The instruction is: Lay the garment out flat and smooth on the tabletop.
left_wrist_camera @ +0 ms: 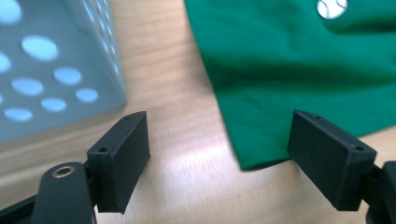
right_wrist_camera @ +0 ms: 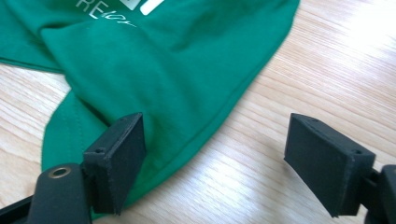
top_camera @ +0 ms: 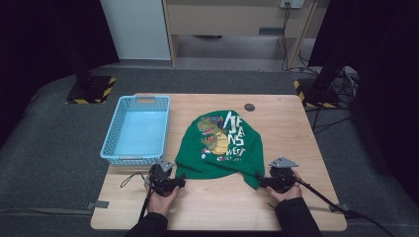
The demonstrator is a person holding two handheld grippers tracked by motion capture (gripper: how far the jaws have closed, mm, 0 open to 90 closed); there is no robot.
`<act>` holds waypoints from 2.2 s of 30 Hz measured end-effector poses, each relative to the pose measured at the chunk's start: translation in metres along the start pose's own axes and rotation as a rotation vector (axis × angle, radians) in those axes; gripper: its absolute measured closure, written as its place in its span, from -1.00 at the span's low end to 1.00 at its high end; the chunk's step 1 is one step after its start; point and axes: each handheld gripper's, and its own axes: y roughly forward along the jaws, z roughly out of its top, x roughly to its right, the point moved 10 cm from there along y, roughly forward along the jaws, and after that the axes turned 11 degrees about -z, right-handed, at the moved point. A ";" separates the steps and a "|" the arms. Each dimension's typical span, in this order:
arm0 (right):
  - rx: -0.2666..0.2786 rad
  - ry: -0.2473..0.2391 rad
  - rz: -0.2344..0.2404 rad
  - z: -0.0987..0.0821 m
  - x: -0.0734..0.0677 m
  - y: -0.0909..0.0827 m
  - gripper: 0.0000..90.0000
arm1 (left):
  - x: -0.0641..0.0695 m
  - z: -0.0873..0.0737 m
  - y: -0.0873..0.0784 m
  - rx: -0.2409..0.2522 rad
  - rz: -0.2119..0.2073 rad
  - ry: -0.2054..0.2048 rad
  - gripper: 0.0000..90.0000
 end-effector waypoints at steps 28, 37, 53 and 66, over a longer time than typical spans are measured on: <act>-0.013 0.005 -0.004 -0.013 0.004 -0.012 -0.71 | 0.002 -0.006 -0.007 0.007 0.043 0.033 -0.66; -0.018 0.041 -0.048 -0.027 0.033 -0.020 -0.74 | -0.001 -0.018 -0.020 0.018 0.048 0.024 -0.66; -0.011 0.037 -0.057 -0.029 0.041 -0.025 -0.75 | 0.011 -0.024 -0.023 0.017 -0.008 0.025 -0.67; 0.066 0.101 0.010 0.010 0.026 -0.028 -0.72 | 0.019 0.021 -0.022 0.089 -0.111 0.037 -0.61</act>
